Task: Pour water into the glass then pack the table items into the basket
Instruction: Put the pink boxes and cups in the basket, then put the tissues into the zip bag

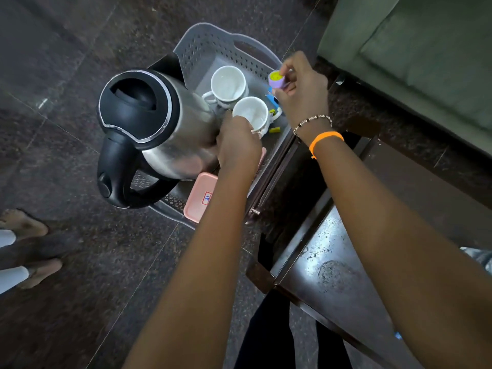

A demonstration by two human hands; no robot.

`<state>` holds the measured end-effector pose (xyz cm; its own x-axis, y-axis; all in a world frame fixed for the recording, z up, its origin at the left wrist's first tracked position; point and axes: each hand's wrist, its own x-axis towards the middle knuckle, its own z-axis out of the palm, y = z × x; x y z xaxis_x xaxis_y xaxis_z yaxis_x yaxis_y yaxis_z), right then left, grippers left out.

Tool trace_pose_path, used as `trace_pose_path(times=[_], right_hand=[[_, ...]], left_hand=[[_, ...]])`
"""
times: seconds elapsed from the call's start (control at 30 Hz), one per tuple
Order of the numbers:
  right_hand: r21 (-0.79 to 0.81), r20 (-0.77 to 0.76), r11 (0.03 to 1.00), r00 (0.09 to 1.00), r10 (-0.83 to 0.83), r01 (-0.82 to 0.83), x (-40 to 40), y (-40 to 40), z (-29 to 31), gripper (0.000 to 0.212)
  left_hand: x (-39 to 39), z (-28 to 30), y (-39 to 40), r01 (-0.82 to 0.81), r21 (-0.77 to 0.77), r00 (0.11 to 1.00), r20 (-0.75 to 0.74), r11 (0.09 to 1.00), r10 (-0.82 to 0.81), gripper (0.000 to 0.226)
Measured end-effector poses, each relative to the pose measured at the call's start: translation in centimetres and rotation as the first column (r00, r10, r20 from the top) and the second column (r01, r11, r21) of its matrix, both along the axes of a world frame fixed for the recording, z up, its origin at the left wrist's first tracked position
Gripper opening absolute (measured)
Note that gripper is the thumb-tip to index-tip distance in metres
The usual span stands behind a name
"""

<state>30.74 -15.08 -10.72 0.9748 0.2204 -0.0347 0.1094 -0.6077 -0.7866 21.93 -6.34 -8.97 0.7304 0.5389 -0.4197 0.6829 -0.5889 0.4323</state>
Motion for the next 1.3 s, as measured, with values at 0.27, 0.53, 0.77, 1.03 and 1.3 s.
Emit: trace_pose_path(times=[0.27, 0.53, 0.77, 1.03, 1.3], right_hand=[[-0.182, -0.123, 0.976, 0.987, 0.101, -0.122, 1.0, 0.1, -0.4, 0.024], [0.038, -0.142, 0.996, 0.987, -0.070, 0.076, -5.9, -6.2, 1.1, 0.023], [0.064, -0.223, 0.976, 0.956, -0.189, 0.208, -13.7, -15.3, 2.4, 0.012], [-0.097, -0.316, 0.880, 0.824, -0.470, 0.465, -24.4, -32.8, 1.7, 0.011], [-0.326, -0.286, 0.588, 0.516, -0.808, 0.740, -33.6, -49.5, -0.9, 0.011]], left_hand=[[-0.7, 0.8, -0.5, -0.012, 0.025, 0.998, 0.059, 1.000, 0.011, 0.027], [-2.8, 2.6, -3.8, -0.017, 0.034, 0.962, 0.273, 0.999, 0.007, 0.029], [-7.7, 4.2, -13.0, 0.148, -0.173, 0.942, 0.325, 0.974, -0.086, 0.026], [-14.8, 0.5, -27.3, 0.484, -0.348, 0.870, 0.096, 0.803, -0.483, 0.026], [-19.3, -2.6, -40.5, 0.519, -0.524, 0.629, -0.300, 0.675, -0.717, 0.017]])
